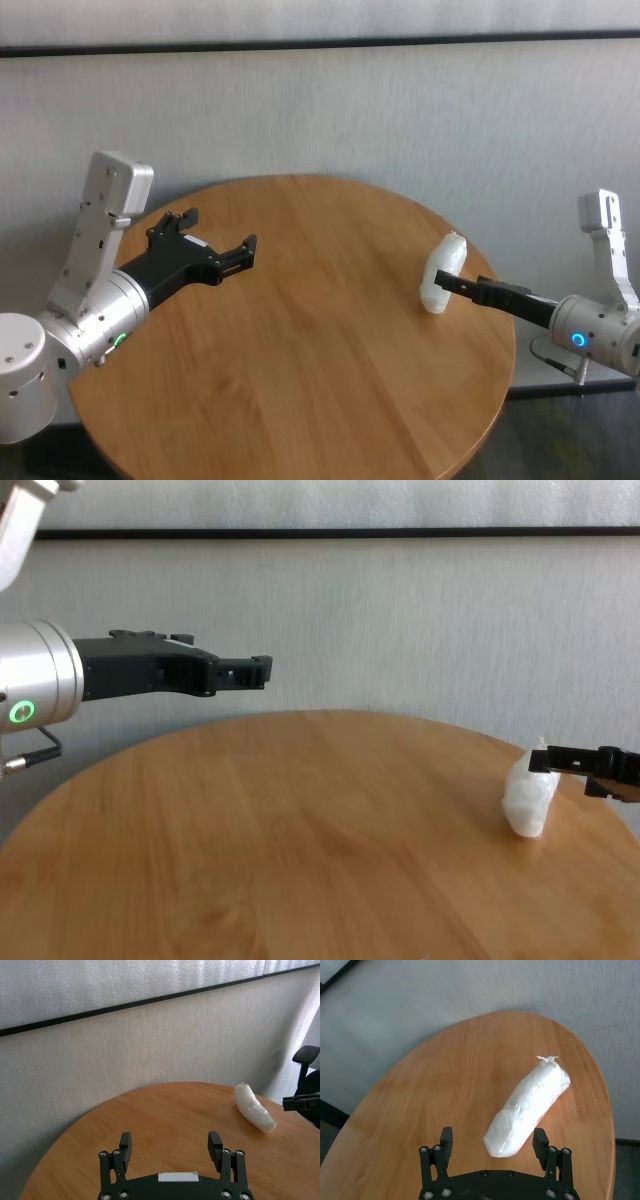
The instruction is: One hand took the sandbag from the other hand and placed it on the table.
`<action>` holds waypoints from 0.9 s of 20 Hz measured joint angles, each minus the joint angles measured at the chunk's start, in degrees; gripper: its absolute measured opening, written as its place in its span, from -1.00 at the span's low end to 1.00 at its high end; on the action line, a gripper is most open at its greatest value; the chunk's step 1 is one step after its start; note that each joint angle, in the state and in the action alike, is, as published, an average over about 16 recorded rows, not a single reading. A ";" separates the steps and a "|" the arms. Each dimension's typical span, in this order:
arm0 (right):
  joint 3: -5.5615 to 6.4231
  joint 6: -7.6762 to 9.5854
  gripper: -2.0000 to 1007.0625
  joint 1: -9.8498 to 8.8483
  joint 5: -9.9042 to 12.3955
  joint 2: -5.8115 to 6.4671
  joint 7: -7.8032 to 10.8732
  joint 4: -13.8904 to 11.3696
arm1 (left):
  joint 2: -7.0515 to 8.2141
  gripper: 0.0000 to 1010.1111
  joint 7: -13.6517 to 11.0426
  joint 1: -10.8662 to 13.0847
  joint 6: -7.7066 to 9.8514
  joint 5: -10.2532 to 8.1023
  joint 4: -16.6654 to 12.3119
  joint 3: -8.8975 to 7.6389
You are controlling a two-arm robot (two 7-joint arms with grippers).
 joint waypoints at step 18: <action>-2.76 -7.76 1.00 3.13 -9.48 -5.24 3.15 -1.58 | 0.00 0.98 0.00 0.00 0.00 0.00 0.00 0.00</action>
